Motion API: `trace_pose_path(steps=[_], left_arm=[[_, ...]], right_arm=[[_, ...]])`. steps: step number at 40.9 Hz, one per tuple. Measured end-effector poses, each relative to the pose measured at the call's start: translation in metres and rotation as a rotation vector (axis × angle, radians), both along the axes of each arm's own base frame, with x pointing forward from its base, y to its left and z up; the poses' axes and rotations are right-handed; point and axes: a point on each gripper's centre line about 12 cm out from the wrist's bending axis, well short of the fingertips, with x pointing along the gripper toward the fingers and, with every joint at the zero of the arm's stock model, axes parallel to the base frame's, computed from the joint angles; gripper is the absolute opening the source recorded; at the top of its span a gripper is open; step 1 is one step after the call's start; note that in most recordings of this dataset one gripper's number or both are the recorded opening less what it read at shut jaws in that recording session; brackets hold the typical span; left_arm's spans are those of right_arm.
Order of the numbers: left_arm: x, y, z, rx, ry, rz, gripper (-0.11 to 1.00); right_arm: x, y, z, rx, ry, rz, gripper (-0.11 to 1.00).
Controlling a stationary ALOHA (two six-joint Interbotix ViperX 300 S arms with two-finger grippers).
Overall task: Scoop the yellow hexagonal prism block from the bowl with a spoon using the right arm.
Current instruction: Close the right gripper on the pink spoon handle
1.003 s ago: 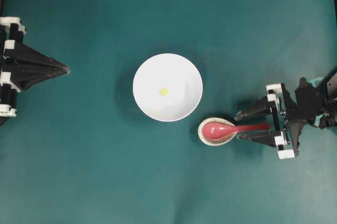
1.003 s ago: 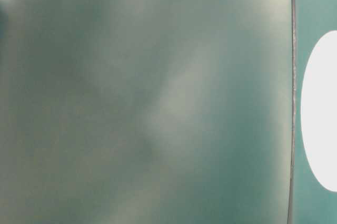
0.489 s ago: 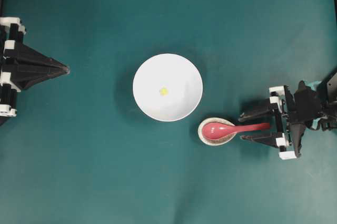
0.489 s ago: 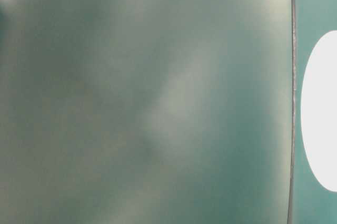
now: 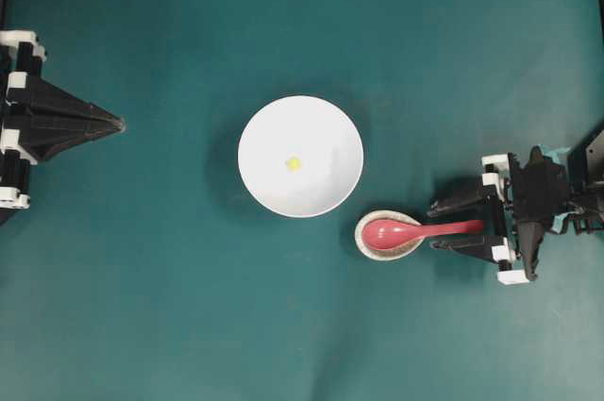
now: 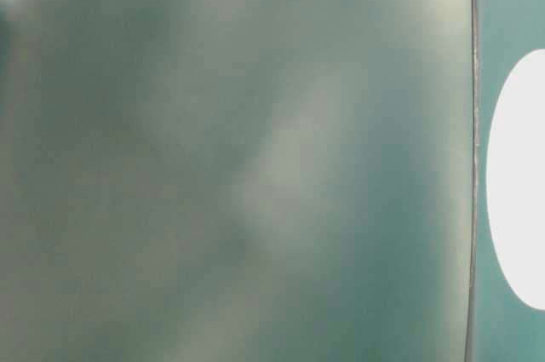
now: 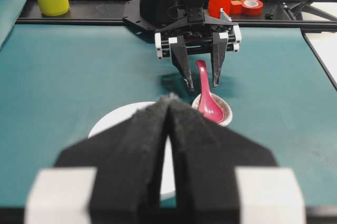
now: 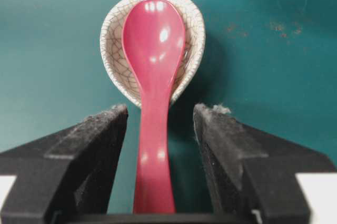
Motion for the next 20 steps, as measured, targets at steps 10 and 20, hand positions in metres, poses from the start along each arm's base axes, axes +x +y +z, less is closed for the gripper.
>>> trace_pose_path(steps=[10, 20], left_arm=[[0.0, 0.0, 0.0, 0.0, 0.0, 0.0, -0.01], [0.0, 0.0, -0.0002, 0.0, 0.002, 0.0, -0.01]], right_arm=[[0.0005, 0.0002, -0.001, -0.031, 0.009, 0.01, 0.55], [0.0001, 0.0002, -0.0021, -0.046, 0.016, 0.015, 0.52]])
